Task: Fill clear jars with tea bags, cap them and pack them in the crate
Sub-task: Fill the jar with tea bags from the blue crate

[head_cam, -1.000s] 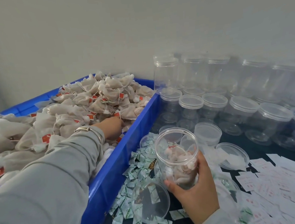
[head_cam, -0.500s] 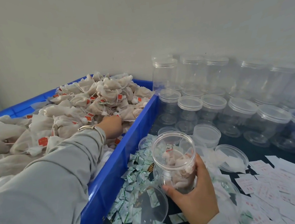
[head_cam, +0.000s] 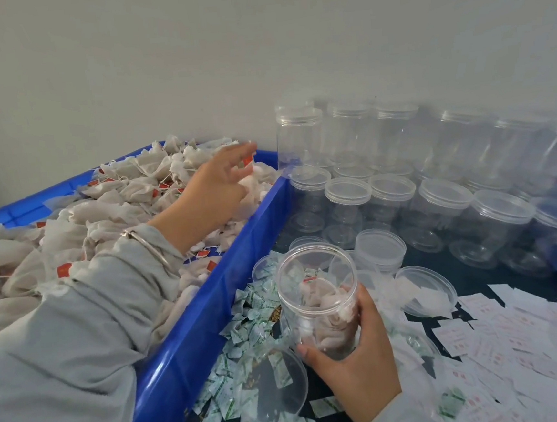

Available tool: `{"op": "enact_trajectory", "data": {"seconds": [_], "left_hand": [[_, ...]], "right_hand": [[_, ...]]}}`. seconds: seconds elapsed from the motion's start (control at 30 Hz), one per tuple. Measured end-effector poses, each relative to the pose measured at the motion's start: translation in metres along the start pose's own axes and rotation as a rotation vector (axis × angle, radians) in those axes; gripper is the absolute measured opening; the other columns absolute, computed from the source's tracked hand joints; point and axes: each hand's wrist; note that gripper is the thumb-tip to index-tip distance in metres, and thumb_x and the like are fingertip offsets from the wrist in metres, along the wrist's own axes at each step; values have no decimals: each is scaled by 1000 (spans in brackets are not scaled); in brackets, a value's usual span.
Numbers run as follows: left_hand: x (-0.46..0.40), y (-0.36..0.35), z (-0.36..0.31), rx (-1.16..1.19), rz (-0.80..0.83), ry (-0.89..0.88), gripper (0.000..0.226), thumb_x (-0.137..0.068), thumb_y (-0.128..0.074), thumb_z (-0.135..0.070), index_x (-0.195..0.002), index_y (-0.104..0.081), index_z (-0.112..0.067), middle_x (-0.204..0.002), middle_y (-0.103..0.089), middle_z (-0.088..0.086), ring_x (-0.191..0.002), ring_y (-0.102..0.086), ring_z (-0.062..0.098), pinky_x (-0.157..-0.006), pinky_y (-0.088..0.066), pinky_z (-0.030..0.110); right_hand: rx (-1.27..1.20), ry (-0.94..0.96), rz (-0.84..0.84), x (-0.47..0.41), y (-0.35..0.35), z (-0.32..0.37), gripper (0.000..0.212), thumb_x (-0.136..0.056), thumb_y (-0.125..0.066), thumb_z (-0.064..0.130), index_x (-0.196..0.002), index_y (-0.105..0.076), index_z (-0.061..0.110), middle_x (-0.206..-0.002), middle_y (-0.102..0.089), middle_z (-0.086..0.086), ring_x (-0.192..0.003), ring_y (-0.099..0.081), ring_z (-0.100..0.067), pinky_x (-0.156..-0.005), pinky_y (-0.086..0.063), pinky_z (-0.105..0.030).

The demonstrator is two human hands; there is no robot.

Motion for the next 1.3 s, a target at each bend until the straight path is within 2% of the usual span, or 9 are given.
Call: {"op": "enact_trajectory", "data": {"seconds": [0.1, 0.27, 0.37, 0.47, 0.6, 0.77, 1.0, 1.17, 1.3], "left_hand": [[11, -7, -22, 295, 41, -39, 64, -87, -47, 19, -123, -50, -34, -137, -48, -12, -121, -56, 14, -90, -47, 23], [21, -3, -29, 828, 378, 31, 59, -77, -47, 17, -130, -51, -10, -129, -58, -4, -118, -58, 32, -100, -45, 47], [22, -5, -25, 928, 602, 41, 60, -72, -48, 14, -128, -56, -7, -127, -60, -3, -120, -56, 35, -99, -46, 47], [22, -7, -21, 966, 762, 21, 62, -71, -52, 17, -128, -58, -8, -130, -59, -3, -119, -57, 29, -98, -47, 45], [22, -4, -21, 986, 814, -27, 55, -72, -67, 1, -126, -61, -9, -127, -61, -4, -95, -63, 12, -85, -51, 32], [21, 0, -16, 965, 758, -22, 46, -69, -71, -6, -114, -70, -15, -124, -63, -6, -78, -58, 7, -75, -49, 27], [25, -5, -22, 1024, 911, -57, 51, -76, -64, 0, -126, -61, -10, -134, -56, -3, -92, -61, 12, -86, -49, 32], [28, -6, -24, 1098, 982, -51, 51, -79, -58, 6, -130, -56, -4, -138, -53, 2, -97, -60, 17, -89, -48, 36], [29, -7, -26, 1083, 1031, -46, 51, -81, -58, 5, -130, -55, -4, -138, -52, 2, -99, -59, 17, -90, -46, 36]], "right_hand": [[-11, 1, -2, 0, -1, -2, 109, -47, -84, 47, -142, -31, 36, -138, -45, 14, -130, -42, -8, -106, -41, -42], [-14, 8, -31, 1, -3, -4, 109, -45, -83, 52, -136, -23, 55, -140, -39, 22, -132, -36, 1, -110, -37, -37], [-44, -7, -35, 0, -2, -6, 113, -43, -83, 52, -137, -20, 55, -140, -35, 29, -132, -33, 7, -111, -35, -32], [-29, -1, -42, 1, -2, -5, 111, -40, -81, 57, -127, -13, 72, -131, -24, 51, -129, -25, 19, -101, -29, -5], [-22, -26, -66, 1, -1, -2, 108, -39, -80, 59, -118, -10, 80, -126, -21, 57, -127, -23, 22, -95, -26, 3], [-23, -53, -66, -1, -2, 0, 109, -44, -80, 56, -133, -19, 61, -141, -39, 21, -131, -36, 3, -111, -35, -32], [-13, -79, -25, -2, -2, 2, 107, -49, -82, 55, -141, -32, 36, -136, -47, 12, -127, -45, -7, -107, -39, -39], [2, -93, -34, 0, -1, 5, 107, -44, -78, 60, -138, -28, 47, -136, -43, 20, -127, -40, 1, -110, -35, -33], [11, -93, -22, -1, 1, 7, 111, -46, -79, 56, -143, -28, 37, -137, -45, 16, -128, -41, -4, -110, -35, -37]]}}
Point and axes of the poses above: each hand's wrist, its own x-axis away from the middle knuckle, its own y-axis out of the back of the hand, z = x × y
